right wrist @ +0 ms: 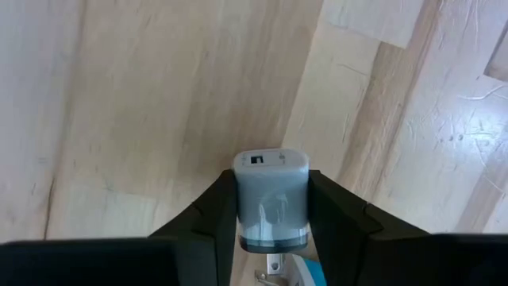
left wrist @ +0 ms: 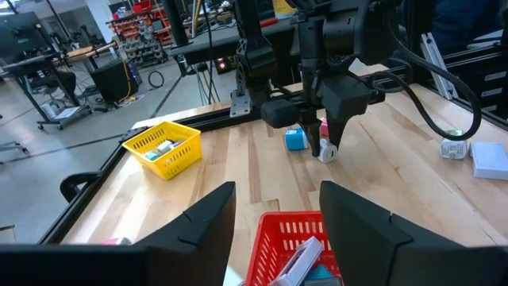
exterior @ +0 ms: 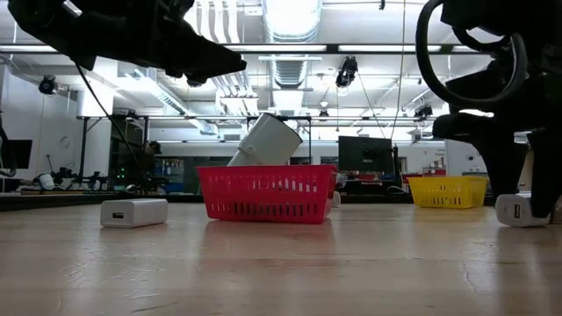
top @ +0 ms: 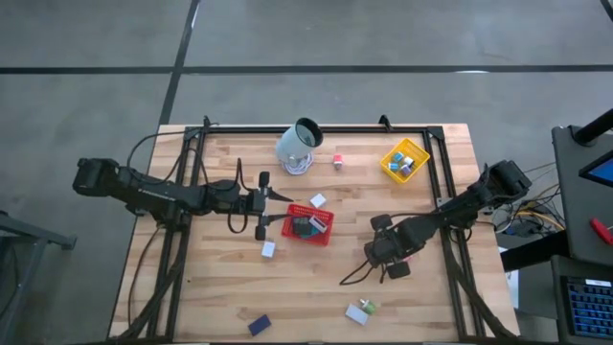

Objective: Pick & Place Office items
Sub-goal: Put the white black charger adapter into the yellow basket

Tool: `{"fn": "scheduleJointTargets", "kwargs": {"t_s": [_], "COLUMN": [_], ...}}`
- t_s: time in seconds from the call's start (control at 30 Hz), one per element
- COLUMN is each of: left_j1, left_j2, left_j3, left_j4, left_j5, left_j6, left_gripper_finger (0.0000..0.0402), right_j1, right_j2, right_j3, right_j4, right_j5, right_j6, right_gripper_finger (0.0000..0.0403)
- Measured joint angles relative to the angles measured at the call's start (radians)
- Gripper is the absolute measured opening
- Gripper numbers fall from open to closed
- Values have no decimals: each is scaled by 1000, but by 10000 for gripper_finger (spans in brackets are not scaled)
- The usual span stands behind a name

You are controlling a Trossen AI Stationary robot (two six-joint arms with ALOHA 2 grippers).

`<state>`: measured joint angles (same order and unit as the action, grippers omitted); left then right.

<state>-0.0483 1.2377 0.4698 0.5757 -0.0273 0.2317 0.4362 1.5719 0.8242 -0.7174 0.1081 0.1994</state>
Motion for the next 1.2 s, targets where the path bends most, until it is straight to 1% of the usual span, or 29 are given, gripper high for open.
{"fn": "scheduleJointTargets", "kwargs": {"t_s": [0.6,0.9,1.2], "left_j1": [0,0,0], "left_j2": [0,0,0], "left_j3": [0,0,0], "left_j4": [0,0,0], "left_j5": [0,0,0], "left_j6": [-3,-1,0], "left_gripper_finger": [186,186,186], "right_j1": [0,0,5], "right_j2": [0,1,1], "right_j3": [-2,-3,-3], "right_j4": [46,155,363], "right_j5": [-3,-3,-2], "right_j6": [-16,-28,-71], "right_gripper_finger": [116,116,116]}}
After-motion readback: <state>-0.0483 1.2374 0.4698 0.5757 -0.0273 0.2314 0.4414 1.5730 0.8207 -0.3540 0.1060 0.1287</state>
